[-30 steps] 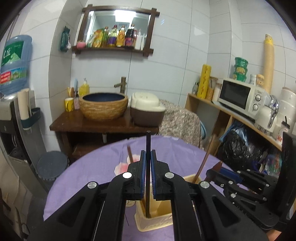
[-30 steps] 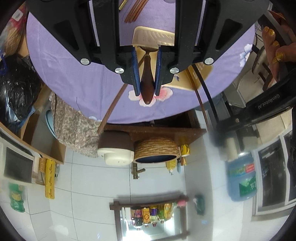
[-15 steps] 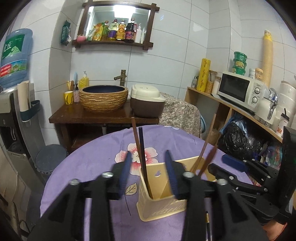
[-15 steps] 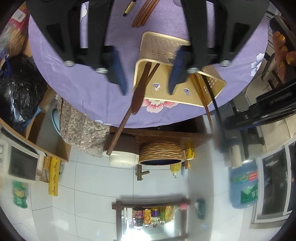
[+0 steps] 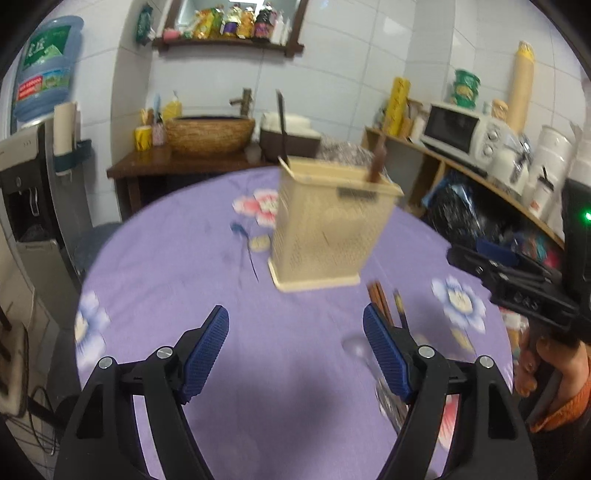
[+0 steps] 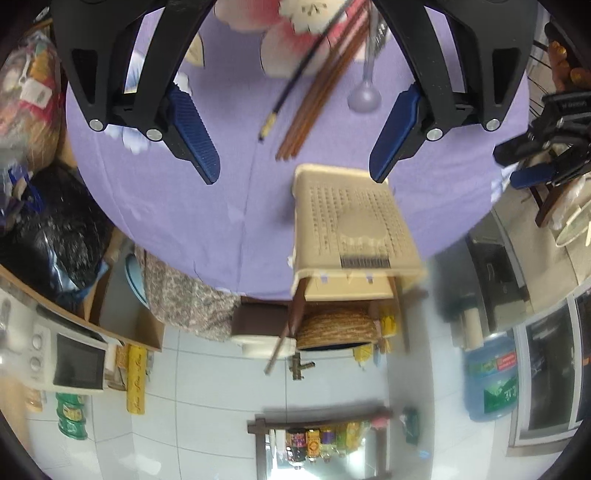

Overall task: Organize utensils
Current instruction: 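Move both open tools back toward the remaining utensils, then grasp the silver spoon with the left tool while the right tool grasps the grey plastic spoon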

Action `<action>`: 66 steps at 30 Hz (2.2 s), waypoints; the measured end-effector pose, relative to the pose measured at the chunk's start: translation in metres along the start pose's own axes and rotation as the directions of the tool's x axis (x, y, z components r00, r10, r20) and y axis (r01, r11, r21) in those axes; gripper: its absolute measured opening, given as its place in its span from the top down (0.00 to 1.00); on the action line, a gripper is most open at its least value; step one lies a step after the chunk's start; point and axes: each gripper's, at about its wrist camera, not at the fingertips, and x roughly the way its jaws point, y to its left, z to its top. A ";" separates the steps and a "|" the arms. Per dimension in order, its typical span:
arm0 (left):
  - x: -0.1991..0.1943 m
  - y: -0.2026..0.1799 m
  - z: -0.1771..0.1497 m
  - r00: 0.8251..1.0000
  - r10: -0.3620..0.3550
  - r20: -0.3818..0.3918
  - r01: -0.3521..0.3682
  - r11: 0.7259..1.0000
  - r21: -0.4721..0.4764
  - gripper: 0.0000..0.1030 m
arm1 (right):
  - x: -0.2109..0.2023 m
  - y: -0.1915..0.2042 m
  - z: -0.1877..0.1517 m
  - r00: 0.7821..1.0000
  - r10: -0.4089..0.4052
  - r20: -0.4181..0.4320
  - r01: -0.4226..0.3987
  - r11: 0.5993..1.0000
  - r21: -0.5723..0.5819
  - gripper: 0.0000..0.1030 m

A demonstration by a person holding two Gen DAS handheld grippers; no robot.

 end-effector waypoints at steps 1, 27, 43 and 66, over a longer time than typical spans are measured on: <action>0.000 -0.005 -0.010 1.000 -0.014 -0.023 0.014 1.000 0.009 0.28 | -0.002 -0.001 -0.013 1.000 -0.019 -0.010 0.020 1.000 0.003 0.20; 0.028 -0.097 -0.112 0.950 -0.036 -0.311 0.105 0.972 0.209 0.87 | -0.017 -0.024 -0.084 0.993 -0.044 -0.113 0.057 0.992 0.113 0.20; 0.027 -0.004 -0.090 0.963 0.020 -0.268 0.010 0.994 0.111 0.90 | -0.008 0.008 -0.080 0.990 0.040 -0.135 -0.032 0.998 0.062 0.20; 0.028 0.052 -0.075 0.964 0.013 -0.264 -0.003 0.999 0.041 0.90 | 0.087 0.086 -0.075 0.886 0.242 -0.395 -0.255 0.967 0.019 0.50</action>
